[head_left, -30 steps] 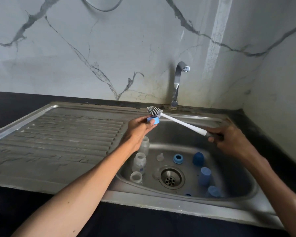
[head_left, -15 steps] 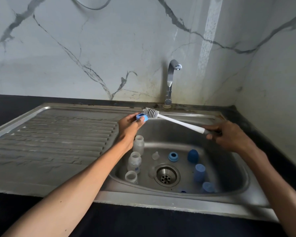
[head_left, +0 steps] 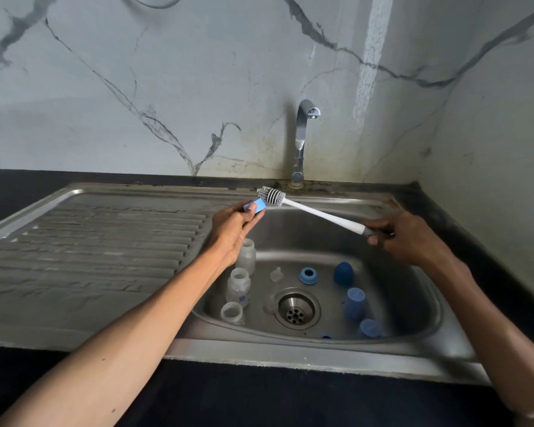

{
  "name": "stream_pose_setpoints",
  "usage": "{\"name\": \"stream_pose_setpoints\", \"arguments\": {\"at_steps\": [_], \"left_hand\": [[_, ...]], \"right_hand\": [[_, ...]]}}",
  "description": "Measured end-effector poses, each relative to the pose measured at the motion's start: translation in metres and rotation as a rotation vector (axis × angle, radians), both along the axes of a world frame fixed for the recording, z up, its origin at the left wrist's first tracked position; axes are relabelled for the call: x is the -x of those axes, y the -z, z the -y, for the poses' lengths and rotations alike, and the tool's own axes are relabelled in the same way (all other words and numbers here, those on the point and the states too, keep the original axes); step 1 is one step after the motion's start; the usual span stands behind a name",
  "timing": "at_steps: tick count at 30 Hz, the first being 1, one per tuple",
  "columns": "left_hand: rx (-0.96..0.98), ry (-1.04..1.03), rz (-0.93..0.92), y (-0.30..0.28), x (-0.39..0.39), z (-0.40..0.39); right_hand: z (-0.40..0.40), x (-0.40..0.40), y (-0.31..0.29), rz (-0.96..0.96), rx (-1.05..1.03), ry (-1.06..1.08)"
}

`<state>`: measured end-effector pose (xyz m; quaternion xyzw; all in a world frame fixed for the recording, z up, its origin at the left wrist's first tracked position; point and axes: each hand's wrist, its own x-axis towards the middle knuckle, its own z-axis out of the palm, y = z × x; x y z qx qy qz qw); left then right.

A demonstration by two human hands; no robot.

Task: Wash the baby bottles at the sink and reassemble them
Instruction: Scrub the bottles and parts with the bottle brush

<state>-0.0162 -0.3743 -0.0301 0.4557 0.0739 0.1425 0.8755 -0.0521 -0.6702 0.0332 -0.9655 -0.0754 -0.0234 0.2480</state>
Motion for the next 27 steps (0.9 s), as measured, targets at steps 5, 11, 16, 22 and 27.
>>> {"name": "stream_pose_setpoints", "arguments": {"at_steps": [5, 11, 16, 22, 27], "left_hand": [[-0.231, 0.058, -0.013, 0.007, -0.001, 0.000], [-0.989, 0.138, -0.047, 0.029, -0.006, 0.013], [-1.393, 0.267, -0.073, 0.035, 0.002, 0.037], [-1.726, 0.480, -0.073, 0.058, -0.004, 0.080], [-1.907, 0.668, -0.078, 0.083, -0.014, 0.103]], "right_hand": [[0.007, -0.005, 0.003, -0.009, -0.004, 0.043], [0.007, -0.006, 0.005, 0.002, 0.003, 0.025], [0.011, -0.012, 0.006, 0.019, 0.028, 0.034], [0.012, -0.015, 0.007, 0.014, 0.025, -0.001], [0.010, -0.017, 0.015, -0.005, 0.028, -0.009]]}}
